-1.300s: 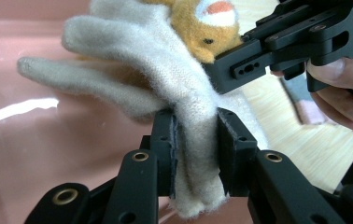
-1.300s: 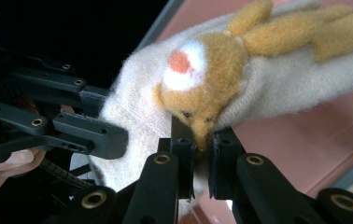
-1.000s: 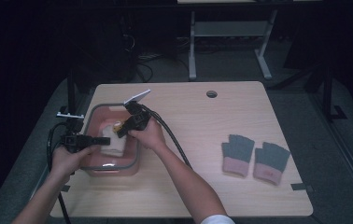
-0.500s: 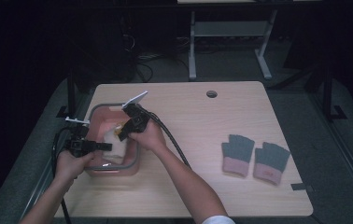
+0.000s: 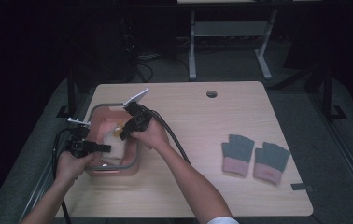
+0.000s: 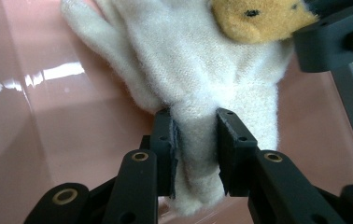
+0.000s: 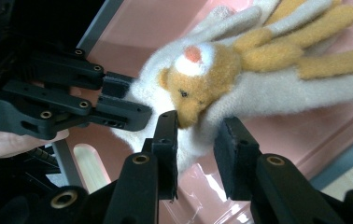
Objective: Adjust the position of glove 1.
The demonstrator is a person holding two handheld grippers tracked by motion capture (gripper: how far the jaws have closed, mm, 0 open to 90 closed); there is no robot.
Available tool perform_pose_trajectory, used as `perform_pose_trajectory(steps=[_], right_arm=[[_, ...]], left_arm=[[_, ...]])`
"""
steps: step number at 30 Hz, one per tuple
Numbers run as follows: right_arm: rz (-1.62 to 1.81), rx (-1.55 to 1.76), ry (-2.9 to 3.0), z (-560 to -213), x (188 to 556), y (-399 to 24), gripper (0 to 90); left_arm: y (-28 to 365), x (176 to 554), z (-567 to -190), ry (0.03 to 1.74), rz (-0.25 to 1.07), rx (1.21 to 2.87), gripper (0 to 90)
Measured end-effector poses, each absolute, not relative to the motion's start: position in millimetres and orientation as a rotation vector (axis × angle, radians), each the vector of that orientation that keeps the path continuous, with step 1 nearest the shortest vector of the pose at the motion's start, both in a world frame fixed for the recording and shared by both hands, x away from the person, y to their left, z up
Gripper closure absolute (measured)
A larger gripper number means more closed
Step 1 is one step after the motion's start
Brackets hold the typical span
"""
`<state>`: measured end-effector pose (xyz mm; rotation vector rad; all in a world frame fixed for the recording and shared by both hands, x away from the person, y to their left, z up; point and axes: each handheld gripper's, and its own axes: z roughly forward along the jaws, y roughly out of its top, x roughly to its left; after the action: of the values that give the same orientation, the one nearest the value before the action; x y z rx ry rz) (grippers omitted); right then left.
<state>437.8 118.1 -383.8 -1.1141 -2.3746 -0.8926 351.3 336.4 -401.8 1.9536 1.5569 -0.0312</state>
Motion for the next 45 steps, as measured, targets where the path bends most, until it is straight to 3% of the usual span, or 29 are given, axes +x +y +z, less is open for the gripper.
perform_pose_trajectory(steps=[5, 15, 26, 34, 45], right_arm=[[-0.912, -1.117, -2.369, -381.1, 438.2, 112.7, 69.2], [-0.931, -1.116, -2.369, -375.6, 436.6, 104.0, 69.2], [-0.968, -1.126, -2.354, -369.7, 434.8, 90.0, 68.8], [-0.980, -1.136, -2.350, -367.0, 433.2, 80.2, 68.3], [-1.016, -1.139, -2.350, -360.6, 431.5, 63.9, 66.5]], left_arm=[[337.6, 351.5, -404.0, 1.578, -0.029, 1.962, 69.5], [341.6, 353.9, -388.9, 1.580, 0.003, 1.944, 57.5], [326.6, 358.4, -387.1, 1.542, 0.023, 2.055, 67.1], [316.2, 363.4, -399.2, 1.570, 0.027, 2.181, 67.9], [317.2, 360.1, -377.6, 1.510, 0.067, 2.117, 63.8]])
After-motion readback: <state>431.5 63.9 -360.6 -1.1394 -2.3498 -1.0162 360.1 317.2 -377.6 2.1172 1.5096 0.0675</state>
